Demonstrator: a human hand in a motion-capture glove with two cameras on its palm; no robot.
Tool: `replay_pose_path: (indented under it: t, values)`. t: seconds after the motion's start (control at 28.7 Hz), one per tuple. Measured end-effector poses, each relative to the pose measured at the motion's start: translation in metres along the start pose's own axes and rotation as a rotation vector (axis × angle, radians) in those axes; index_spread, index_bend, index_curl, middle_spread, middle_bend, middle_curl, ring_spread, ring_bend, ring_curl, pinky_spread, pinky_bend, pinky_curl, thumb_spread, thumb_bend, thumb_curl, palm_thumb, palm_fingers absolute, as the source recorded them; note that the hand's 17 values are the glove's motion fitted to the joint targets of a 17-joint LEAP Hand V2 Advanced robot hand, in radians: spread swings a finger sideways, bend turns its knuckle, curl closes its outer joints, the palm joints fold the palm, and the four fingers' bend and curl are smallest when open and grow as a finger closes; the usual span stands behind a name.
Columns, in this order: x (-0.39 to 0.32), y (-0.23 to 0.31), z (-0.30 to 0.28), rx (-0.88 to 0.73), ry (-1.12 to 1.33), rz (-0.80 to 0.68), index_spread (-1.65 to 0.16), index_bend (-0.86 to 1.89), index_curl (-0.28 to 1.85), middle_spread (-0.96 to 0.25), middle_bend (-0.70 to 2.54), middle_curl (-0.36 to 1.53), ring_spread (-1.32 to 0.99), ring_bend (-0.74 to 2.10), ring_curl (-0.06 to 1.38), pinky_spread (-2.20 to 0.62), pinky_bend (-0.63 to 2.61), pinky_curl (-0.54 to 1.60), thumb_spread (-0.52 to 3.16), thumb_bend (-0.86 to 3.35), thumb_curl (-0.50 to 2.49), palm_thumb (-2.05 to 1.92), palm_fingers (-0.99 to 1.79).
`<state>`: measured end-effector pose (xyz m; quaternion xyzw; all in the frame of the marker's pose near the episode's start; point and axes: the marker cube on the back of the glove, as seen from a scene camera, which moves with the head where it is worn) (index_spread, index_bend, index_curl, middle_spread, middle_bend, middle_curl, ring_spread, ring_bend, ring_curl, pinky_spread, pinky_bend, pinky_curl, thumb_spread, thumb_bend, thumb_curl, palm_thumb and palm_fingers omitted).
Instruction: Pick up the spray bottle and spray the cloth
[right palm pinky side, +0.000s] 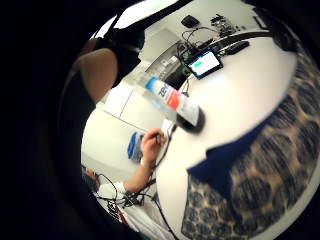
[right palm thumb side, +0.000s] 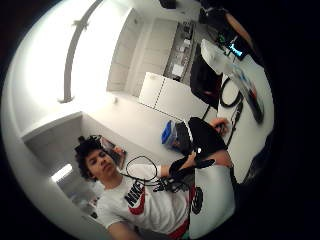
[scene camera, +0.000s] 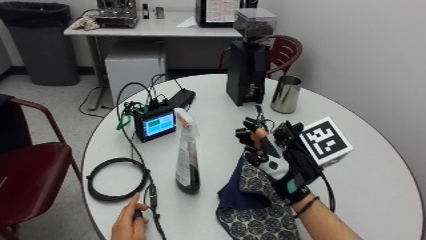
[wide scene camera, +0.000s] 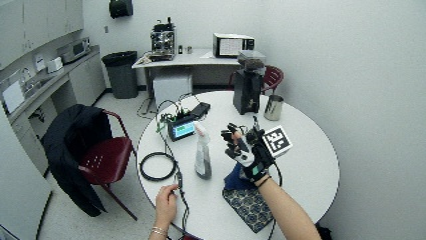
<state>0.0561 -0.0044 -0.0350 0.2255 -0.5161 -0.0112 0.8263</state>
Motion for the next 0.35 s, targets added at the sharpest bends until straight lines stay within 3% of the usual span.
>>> replay_pose_path:
  t: [0.17, 0.35]
  values:
    - [-0.002, 0.069, -0.031, 0.001, 0.322, -0.006, -0.33, 0.12, 0.23, -0.07, 0.36, 0.42, -0.04, 0.44, 0.35, 0.23, 0.27, 0.35, 1.02, -0.02, 0.49, 0.81, 0.62]
    - [0.025, 0.121, -0.052, 0.012, 0.521, 0.128, -0.34, 0.17, 0.26, -0.07, 0.39, 0.43, -0.02, 0.39, 0.34, 0.24, 0.21, 0.34, 1.04, -0.02, 0.48, 0.8, 0.68]
